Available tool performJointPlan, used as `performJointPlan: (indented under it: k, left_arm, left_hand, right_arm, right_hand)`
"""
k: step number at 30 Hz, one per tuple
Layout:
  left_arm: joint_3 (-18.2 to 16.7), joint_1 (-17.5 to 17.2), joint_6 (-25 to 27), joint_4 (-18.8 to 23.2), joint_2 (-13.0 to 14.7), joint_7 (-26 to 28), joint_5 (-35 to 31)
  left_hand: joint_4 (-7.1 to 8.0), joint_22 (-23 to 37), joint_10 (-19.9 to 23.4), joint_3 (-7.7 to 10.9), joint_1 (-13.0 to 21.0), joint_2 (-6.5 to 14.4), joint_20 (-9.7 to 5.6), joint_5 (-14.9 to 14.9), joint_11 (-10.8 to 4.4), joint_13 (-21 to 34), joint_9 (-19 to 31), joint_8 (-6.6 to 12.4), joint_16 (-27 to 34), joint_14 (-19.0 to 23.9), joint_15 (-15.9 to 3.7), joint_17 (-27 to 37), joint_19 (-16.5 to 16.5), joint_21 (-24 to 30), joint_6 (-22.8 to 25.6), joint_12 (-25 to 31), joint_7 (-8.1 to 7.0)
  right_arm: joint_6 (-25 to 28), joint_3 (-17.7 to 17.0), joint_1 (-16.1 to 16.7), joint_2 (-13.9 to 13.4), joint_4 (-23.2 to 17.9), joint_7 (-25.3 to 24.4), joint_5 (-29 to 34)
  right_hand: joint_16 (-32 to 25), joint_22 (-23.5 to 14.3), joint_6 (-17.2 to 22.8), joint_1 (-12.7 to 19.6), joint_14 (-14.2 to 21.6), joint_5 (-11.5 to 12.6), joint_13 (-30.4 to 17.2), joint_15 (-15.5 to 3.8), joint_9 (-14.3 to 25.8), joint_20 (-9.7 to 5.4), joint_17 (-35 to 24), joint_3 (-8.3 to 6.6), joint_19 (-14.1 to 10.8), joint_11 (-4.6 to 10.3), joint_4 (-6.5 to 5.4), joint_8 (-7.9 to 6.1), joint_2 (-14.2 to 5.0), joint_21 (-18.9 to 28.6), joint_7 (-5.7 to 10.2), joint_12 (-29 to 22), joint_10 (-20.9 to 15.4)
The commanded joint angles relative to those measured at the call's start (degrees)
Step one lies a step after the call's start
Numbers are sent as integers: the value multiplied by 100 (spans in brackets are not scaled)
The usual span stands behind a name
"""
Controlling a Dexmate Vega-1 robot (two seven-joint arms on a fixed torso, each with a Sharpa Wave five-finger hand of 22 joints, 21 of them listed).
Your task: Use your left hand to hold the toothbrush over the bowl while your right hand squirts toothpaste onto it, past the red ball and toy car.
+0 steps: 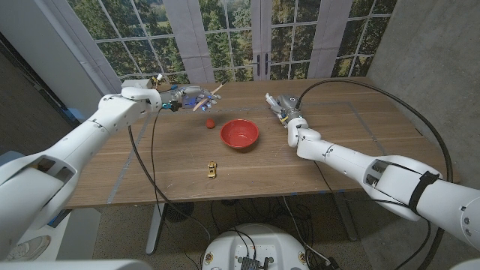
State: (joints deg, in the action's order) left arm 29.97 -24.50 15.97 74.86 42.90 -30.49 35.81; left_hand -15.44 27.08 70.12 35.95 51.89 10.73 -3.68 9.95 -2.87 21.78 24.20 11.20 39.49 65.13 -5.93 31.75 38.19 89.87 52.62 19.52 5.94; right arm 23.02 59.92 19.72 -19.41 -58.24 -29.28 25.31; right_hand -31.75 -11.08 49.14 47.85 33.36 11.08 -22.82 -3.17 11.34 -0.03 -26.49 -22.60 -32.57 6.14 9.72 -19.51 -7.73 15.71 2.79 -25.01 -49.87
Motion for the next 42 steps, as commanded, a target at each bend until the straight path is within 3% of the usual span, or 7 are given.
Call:
performJointPlan:
  k: [1,14,24,42]
  left_arm:
    - [2,-19,14,58,13,-5,11]
    - [-14,-78,69,73,49,-7,62]
    - [27,-36,355,64,31,98,88]
    - [186,169,486,-222,-139,-17,27]
  left_hand:
    - [719,3,547,773,26,48,-830,0,-508,10,27,8,-33,682,-716,6,10,-4,366,27,305]
    - [711,8,553,777,17,48,-830,-2,-507,2,56,10,-69,706,-717,39,8,3,363,41,297]
    - [692,-15,563,779,23,46,-830,-5,-510,-12,36,0,-99,731,-721,43,50,4,392,48,317]
    - [675,-42,578,780,33,47,-830,-9,-529,-18,37,-7,-149,762,-720,57,69,-2,404,70,334]
  right_arm:
    - [403,-52,140,-282,-609,35,413]
    - [1004,146,121,-586,-1274,501,1126]
    - [1428,283,143,-868,-1870,994,1813]
    - [1780,232,337,-1213,-2743,1733,2737]
  right_hand:
    - [-190,-13,66,171,255,25,-112,-849,18,-46,-118,-42,-143,30,2,-24,-56,88,30,-93,-125]
    - [-183,-18,120,237,308,28,-243,-826,27,-169,-154,-66,-184,63,-24,-41,-68,127,55,-161,-159]
    - [-163,-18,151,237,308,27,-295,-830,30,-168,-162,-65,-177,67,-41,-51,-67,134,80,-183,-164]
    - [-125,-17,153,210,315,22,-385,-824,34,-169,-175,-52,-168,63,-71,-48,-54,148,72,-215,-165]
